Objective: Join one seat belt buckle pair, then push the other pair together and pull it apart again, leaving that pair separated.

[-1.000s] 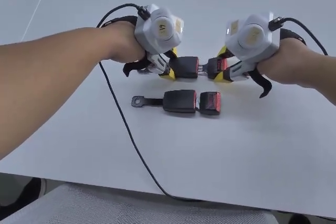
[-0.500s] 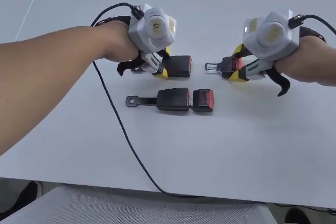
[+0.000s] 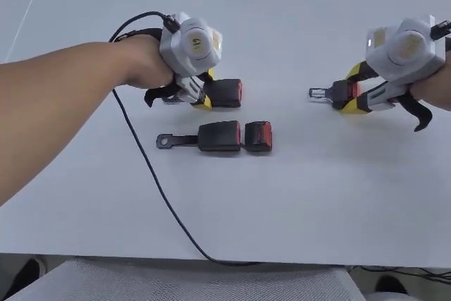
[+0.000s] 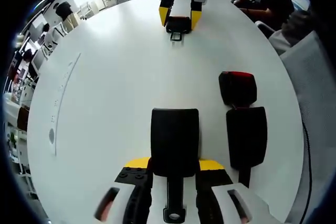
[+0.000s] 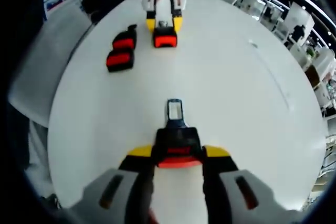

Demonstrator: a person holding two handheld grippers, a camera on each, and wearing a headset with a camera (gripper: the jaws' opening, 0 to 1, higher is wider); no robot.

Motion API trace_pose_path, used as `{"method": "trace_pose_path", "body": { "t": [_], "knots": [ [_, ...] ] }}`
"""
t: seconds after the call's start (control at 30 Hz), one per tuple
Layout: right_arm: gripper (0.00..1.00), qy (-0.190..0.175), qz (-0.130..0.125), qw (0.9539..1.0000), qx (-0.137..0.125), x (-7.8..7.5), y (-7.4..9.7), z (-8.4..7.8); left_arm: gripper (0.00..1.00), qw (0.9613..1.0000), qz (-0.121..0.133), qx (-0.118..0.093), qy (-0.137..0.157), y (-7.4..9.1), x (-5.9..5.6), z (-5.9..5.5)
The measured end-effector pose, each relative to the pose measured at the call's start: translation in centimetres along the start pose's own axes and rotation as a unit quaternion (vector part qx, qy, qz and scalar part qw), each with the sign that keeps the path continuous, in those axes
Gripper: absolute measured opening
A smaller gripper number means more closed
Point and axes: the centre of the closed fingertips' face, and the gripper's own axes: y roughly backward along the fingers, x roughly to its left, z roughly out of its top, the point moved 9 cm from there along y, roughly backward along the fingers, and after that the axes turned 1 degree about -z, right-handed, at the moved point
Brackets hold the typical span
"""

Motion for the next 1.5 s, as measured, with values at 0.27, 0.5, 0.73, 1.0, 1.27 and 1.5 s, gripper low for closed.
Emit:
{"method": "trace_pose_path", "body": {
  "t": [0.27,0.5,0.73,1.0,1.27,1.5],
  "knots": [
    [0.37,-0.011,0.010,0.9999,0.008,0.1,0.2,-0.4,0.31,1.0000,0.004,0.003,0.002,-0.1,0.0,0.1],
    [0.39,-0.023,0.006,0.9995,0.022,0.2,0.1,-0.2,0.36,0.9993,0.030,0.005,0.019,0.1,-0.2,0.1],
    [0.51,-0.034,-0.054,0.9979,0.007,0.6,1.6,1.2,0.45,0.9948,0.099,-0.022,0.014,2.8,-0.7,1.2],
    [0.60,-0.048,-0.080,0.9943,-0.052,4.3,4.2,4.6,0.53,0.9879,0.126,-0.076,0.047,6.6,-4.6,1.3],
    [0.71,-0.067,-0.093,0.9883,-0.101,8.5,5.7,6.6,0.75,0.9757,0.166,-0.109,0.094,9.0,-10.0,0.2],
    [0.74,-0.095,-0.108,0.9826,-0.116,11.5,7.5,6.1,0.86,0.9683,0.160,-0.112,0.156,10.3,-13.6,-2.7]
  ]
}}
